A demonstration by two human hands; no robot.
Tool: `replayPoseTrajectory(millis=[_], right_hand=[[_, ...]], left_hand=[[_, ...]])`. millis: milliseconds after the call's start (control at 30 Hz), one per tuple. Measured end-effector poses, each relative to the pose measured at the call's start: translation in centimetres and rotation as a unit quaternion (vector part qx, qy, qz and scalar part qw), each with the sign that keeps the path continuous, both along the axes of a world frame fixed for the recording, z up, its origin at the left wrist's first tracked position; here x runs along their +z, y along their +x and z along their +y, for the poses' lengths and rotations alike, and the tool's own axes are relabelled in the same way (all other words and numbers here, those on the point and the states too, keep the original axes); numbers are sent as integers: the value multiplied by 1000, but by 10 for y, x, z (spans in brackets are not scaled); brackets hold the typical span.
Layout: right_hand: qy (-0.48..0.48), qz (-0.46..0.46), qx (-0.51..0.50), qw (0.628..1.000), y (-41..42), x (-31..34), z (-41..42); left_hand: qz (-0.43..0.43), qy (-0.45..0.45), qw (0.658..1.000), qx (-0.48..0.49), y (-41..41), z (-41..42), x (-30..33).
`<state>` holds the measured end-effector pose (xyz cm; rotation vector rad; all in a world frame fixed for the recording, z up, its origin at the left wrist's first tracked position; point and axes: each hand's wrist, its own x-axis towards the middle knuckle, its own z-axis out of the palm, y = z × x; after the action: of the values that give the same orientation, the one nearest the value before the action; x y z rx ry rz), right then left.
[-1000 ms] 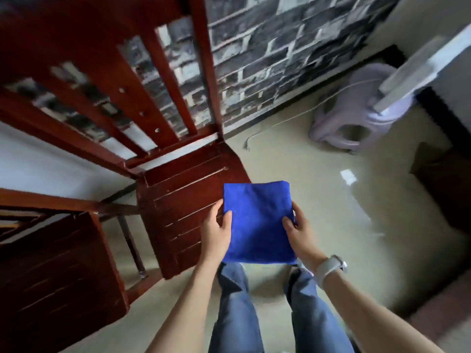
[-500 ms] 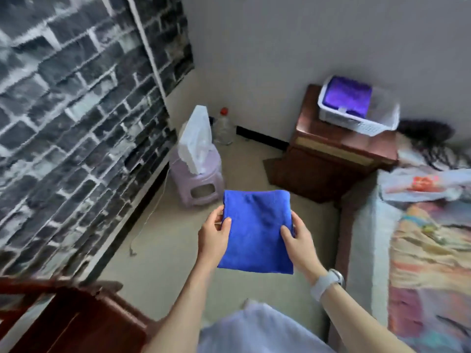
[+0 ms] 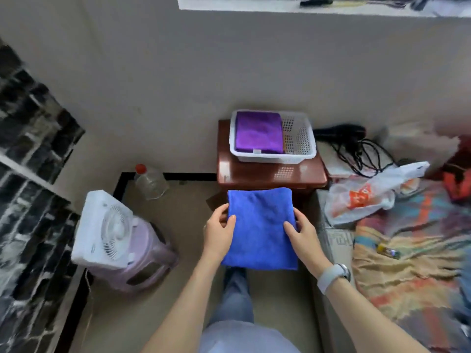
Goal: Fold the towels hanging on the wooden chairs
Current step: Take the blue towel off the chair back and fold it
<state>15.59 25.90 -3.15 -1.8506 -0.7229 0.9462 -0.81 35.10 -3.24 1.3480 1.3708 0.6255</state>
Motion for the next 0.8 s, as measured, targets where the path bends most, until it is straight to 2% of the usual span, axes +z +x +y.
replayPoseTrajectory(millis=[367,667,800], right_hand=[[17,39,-50,998,109,16,189],[2,41,-17,999,173,-18,303],[-50,47,15,998,192,-46,336]], left_hand=[[12,17,999,-50,125,206,14],[28,17,999,13,192,310,-21],[60,-11,997,45,205,335,-48]])
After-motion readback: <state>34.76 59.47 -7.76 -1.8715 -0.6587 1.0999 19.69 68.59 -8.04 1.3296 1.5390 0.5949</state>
